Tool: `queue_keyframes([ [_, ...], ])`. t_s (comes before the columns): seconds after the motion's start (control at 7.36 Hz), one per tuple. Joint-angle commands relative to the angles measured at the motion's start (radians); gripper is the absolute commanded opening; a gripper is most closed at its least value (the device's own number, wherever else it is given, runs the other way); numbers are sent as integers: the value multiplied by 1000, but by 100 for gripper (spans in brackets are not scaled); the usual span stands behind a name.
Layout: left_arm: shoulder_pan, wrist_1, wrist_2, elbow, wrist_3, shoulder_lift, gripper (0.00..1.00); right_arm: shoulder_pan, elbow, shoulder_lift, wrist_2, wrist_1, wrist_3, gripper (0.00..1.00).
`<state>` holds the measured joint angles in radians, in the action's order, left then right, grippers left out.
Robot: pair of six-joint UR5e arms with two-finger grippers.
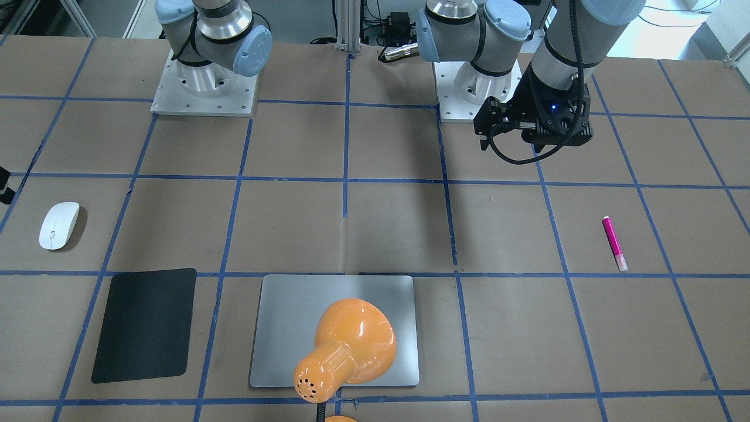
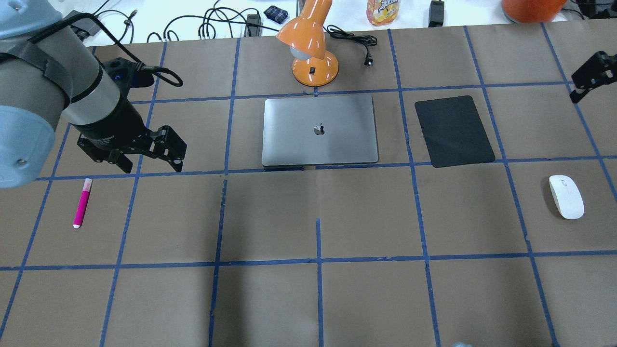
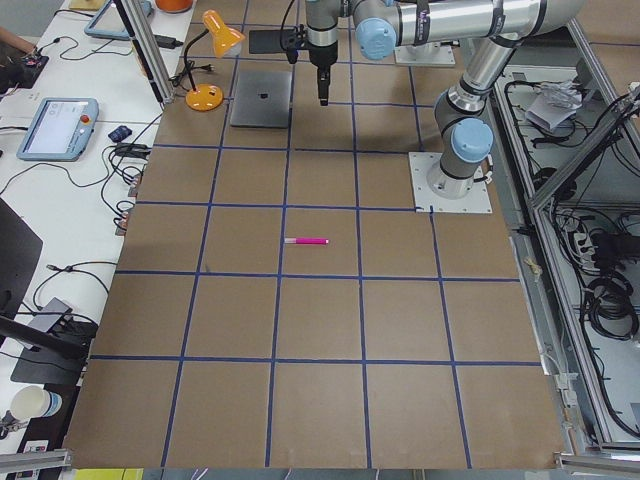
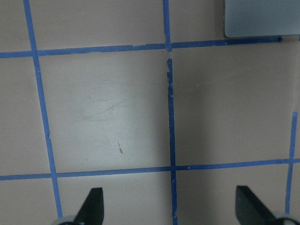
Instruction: Place pen and mouse around notebook
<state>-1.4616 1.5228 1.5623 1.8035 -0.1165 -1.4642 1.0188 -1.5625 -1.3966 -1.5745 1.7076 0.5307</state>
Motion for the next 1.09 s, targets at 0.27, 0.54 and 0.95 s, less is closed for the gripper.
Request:
queue_keyframes([
  [0.27, 376, -16, -10, 33, -180, -42, 100, -92, -297, 59, -56, 354, 75, 97],
  [0.54, 489, -75, -4, 43, -329, -88, 100, -109, -370, 106, -44, 480, 93, 97],
  [0.95, 524, -289, -1, 56, -438, -212, 100, -111, -418, 162, -56, 540, 100, 98],
])
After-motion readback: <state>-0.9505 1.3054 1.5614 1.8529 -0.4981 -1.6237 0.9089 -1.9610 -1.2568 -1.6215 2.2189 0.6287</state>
